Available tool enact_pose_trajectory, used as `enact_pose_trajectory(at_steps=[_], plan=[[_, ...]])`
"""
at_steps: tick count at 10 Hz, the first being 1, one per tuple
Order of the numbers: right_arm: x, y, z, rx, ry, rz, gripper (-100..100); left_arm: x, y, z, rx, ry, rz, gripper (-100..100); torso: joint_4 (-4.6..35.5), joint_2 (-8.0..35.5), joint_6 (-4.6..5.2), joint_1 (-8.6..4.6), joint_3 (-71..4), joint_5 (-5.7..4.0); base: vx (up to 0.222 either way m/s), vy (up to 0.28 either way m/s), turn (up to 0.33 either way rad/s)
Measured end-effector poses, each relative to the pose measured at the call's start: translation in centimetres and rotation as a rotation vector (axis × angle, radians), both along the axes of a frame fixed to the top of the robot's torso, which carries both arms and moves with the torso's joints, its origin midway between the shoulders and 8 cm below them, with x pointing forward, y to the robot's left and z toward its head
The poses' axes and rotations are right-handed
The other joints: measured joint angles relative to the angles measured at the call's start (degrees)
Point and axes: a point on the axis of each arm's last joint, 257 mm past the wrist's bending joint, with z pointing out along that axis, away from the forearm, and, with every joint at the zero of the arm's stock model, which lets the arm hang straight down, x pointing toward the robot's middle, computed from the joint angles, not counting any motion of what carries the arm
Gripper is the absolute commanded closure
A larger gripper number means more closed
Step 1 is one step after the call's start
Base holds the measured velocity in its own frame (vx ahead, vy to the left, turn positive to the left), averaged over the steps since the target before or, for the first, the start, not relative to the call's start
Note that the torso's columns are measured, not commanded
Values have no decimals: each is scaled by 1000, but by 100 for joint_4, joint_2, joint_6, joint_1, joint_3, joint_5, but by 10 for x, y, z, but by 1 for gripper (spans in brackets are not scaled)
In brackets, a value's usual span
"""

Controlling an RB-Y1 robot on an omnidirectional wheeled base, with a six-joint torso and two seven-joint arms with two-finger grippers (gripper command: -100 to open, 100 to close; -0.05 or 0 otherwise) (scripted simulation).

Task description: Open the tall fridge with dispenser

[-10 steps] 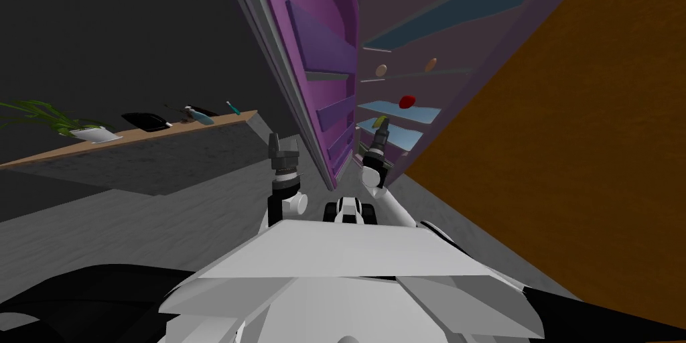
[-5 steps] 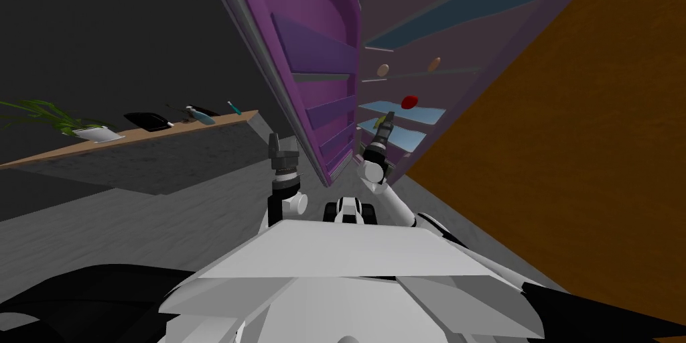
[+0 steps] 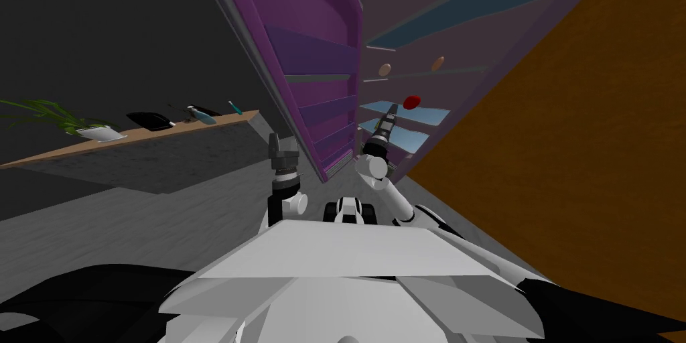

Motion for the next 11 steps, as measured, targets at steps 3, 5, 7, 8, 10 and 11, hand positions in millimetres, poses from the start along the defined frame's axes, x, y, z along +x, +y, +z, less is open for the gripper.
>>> enact_pose_trajectory(at_steps=[3, 5, 7, 8, 10, 11], plan=[[1, 3, 9, 42, 18, 30, -100, 0, 0, 0, 0, 0, 0, 0, -1, 0, 1, 0, 0, 0, 20, 5, 19], [1, 8, 16, 66, 29, 54, -100, 0, 0, 0, 0, 0, 0, 0, 0, 1, 1, 0, 1, 0, 14, 4, 16], [2, 13, 24, 85, 42, 80, -100, 0, 0, 0, 0, 0, 0, 0, -1, -1, 1, -1, 0, 0, 16, 1, 19], [2, 16, 29, 94, 47, 96, -100, 0, 0, 0, 0, 0, 0, 0, -1, -1, 0, 0, -1, 0, 13, 0, 12], [1, 22, 34, 107, 63, 128, -100, 0, 0, 0, 0, 0, 0, 0, 0, 0, 0, 0, 0, 0, 13, -1, 17], [1, 25, 35, 111, 74, 143, -100, 0, 0, 0, 0, 0, 0, 0, 0, 1, 1, 0, 0, 0, 10, -1, 19]])
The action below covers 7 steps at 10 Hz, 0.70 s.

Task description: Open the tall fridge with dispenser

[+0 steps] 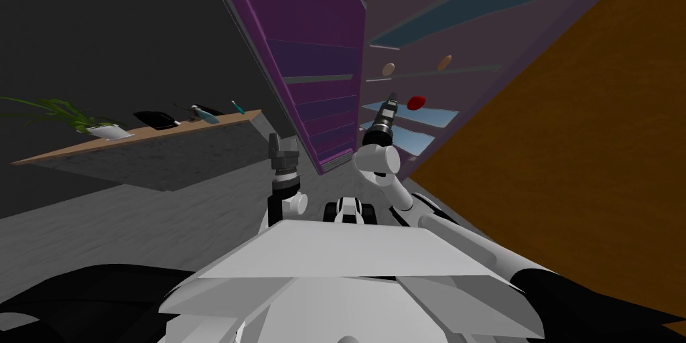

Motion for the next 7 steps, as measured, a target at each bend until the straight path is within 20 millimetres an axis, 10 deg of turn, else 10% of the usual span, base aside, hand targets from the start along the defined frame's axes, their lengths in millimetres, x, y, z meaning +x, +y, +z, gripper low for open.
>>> enact_pose_trajectory(at_steps=[7], plan=[[-3, 31, 20, 1, 55, 132, -100, 0, 0, 0, 0, 0, 0, 0, 0, 0, 0, 0, 0, 0, 6, -5, 17]])
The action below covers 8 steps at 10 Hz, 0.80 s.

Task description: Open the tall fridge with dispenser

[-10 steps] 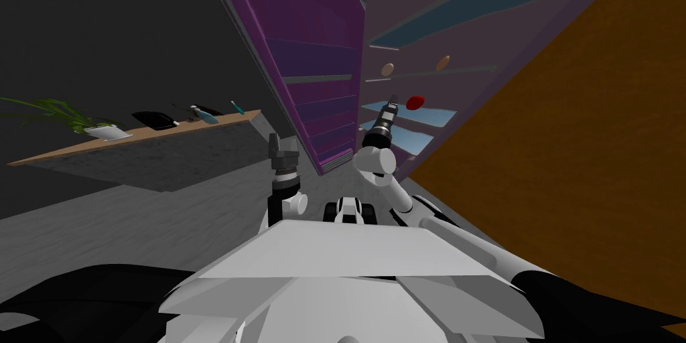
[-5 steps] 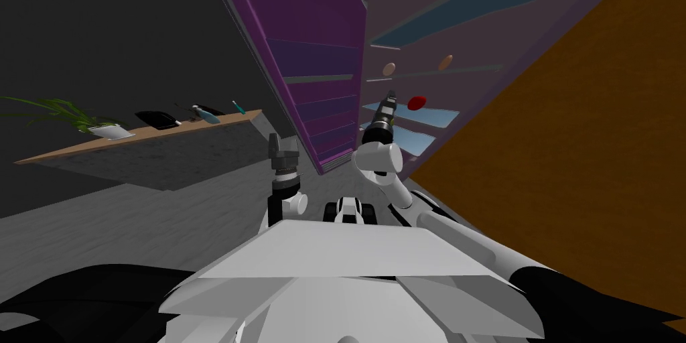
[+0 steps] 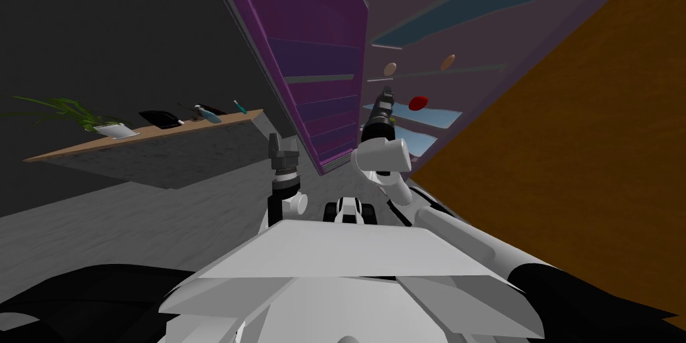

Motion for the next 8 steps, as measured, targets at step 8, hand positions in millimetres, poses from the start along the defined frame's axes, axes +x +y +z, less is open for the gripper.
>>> enact_pose_trajectory(at_steps=[8], plan=[[-13, 41, 16, -66, 61, 171, -100, 0, 0, 0, 0, 0, 0, 0, -1, -1, 0, 0, -1, 0, 0, -11, 22]])
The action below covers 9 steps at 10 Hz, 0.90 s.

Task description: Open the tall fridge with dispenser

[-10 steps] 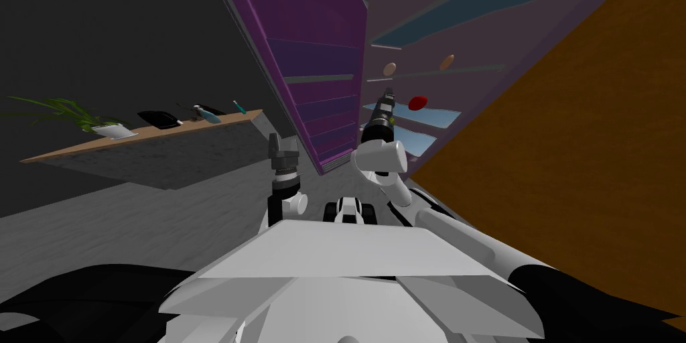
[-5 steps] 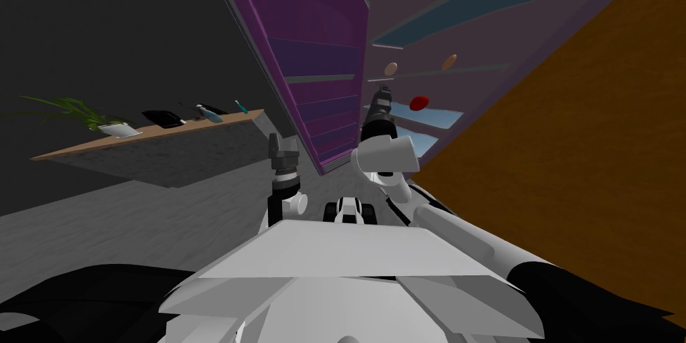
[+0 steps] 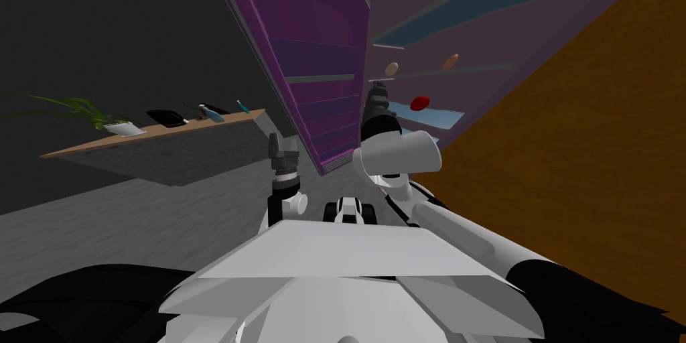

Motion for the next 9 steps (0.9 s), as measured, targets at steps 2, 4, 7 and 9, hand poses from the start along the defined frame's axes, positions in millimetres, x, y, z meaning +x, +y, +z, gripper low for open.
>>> enact_pose_trajectory(at_steps=[2, 4, 7, 9], plan=[[-7, 14, 3, -29, 17, 53, -100, 0, 0, 0, 0, 0, 0, 0, 1, 2, 0, 0, 1, 0, -4, -15, 28], [-13, 25, 3, -60, 39, 98, -100, 0, 0, 0, 0, 0, 0, 0, 0, 1, 0, 1, 1, 0, -5, -15, 19], [-23, 35, -2, -94, 83, 145, -100, 0, 0, 0, 0, 0, 0, 0, 0, 0, 0, 1, 0, 0, -5, -11, 17], [-28, 37, -9, -106, 121, 160, -100, 0, 0, 0, 0, 0, 0, 0, 0, 0, 0, 1, 0, 1, -3, -7, 7]])
